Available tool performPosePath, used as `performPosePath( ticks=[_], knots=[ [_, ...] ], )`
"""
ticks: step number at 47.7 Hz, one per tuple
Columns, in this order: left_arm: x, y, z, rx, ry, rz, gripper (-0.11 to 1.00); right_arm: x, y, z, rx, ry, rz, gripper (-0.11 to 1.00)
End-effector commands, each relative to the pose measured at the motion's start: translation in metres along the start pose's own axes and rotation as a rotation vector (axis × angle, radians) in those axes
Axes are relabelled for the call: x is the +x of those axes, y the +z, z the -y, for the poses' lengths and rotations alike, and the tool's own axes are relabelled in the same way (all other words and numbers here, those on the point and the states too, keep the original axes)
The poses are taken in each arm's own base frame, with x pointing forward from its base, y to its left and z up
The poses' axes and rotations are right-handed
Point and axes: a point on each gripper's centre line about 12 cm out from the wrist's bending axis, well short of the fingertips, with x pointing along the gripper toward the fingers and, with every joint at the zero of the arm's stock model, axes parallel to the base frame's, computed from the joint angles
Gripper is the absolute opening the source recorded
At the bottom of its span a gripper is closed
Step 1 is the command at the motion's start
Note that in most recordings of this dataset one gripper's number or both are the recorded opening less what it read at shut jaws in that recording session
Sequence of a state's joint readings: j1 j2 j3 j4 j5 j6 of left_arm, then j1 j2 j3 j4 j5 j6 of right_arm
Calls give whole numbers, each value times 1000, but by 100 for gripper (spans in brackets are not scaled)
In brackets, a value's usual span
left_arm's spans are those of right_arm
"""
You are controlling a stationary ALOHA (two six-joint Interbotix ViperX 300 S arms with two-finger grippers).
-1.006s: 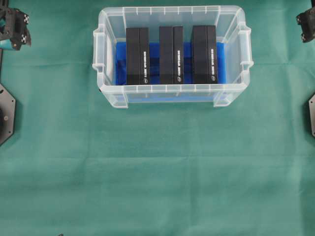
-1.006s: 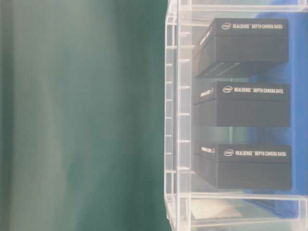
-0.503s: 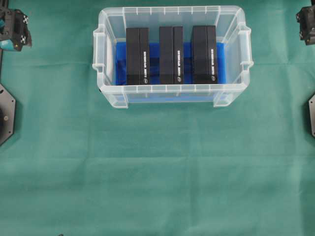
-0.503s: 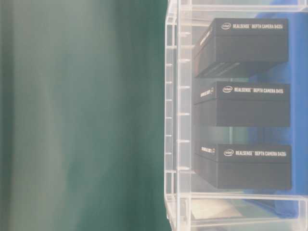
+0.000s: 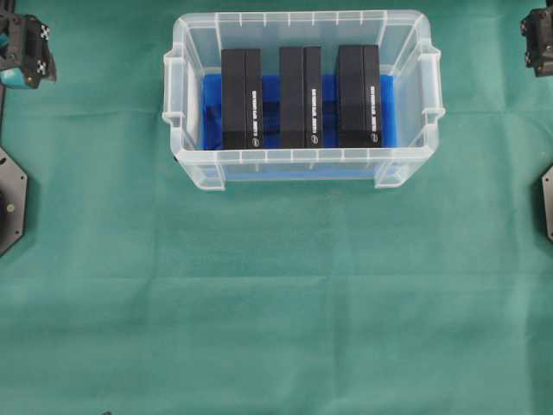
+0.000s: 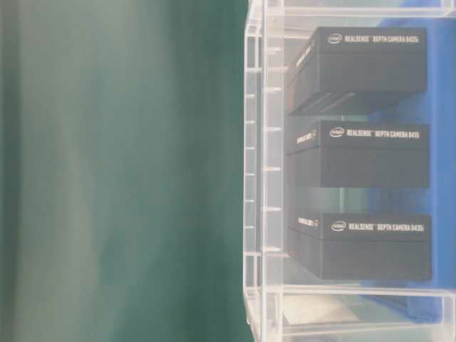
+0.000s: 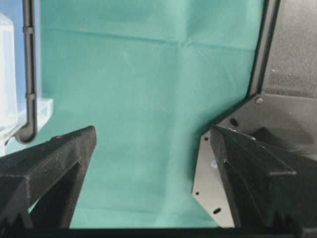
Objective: Take out the box from the case.
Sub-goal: 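Move the open right gripper over the middle black RealSense box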
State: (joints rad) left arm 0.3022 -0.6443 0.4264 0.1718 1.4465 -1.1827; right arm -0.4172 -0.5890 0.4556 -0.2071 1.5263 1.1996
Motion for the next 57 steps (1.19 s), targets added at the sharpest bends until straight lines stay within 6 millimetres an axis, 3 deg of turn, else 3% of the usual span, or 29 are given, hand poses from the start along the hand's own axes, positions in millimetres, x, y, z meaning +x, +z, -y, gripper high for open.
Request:
performPosePath(
  ticks=[1, 13, 23, 57],
  knots=[
    [-8, 4, 2, -15, -24, 15, 93, -2, 2, -2, 12, 6, 4, 94],
    [-8, 4, 2, -50, -25, 14, 93, 2, 4, -16, 48, 10, -1, 94],
    [-8, 4, 2, -51, -24, 15, 93, 6, 7, -39, 61, 42, -2, 94],
    [-6, -1, -8, -41, 28, -5, 92, 18, 9, -172, 36, 119, -17, 94]
  ],
)
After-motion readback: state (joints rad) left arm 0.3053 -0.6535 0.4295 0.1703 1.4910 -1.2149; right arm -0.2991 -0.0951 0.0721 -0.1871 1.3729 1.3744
